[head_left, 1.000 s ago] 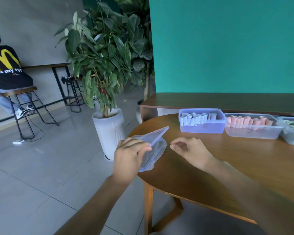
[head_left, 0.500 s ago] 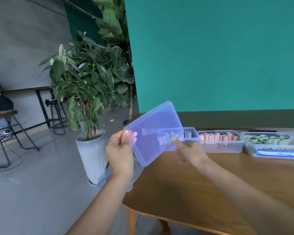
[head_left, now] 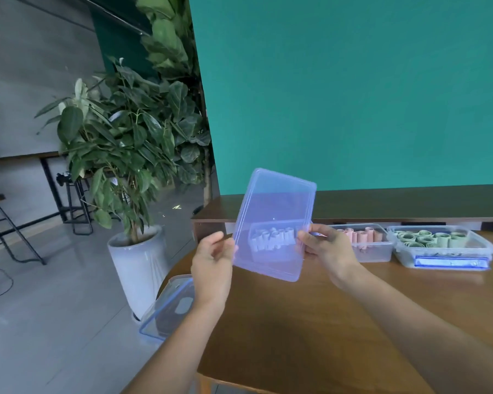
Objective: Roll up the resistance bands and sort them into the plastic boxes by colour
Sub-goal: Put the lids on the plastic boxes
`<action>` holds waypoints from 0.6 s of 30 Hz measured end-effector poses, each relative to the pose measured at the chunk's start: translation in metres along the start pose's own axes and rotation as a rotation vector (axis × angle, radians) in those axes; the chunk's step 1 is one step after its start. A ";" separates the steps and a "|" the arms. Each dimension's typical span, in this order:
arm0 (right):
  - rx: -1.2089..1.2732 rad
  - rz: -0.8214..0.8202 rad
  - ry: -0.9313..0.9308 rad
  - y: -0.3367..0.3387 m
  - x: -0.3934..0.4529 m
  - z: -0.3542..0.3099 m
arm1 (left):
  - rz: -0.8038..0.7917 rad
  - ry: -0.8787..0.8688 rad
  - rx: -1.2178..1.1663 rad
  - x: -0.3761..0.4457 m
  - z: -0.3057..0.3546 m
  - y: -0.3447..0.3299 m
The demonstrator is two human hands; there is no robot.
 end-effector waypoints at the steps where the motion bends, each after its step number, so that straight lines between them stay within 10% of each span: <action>1: -0.063 0.000 0.015 0.001 0.006 0.001 | -0.023 0.011 0.047 0.010 -0.002 -0.001; 18: -0.549 -0.156 0.039 0.015 0.166 0.037 | -0.152 0.231 0.212 0.145 -0.109 -0.067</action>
Point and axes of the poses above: each hand's wrist, its own x-axis towards the middle knuckle, its own y-axis out of the back of the hand, z = x × y, the point moved 10 cm from there along x, towards the middle knuckle, and after that the axes turned 15 degrees about -x, right-handed, at the moved point
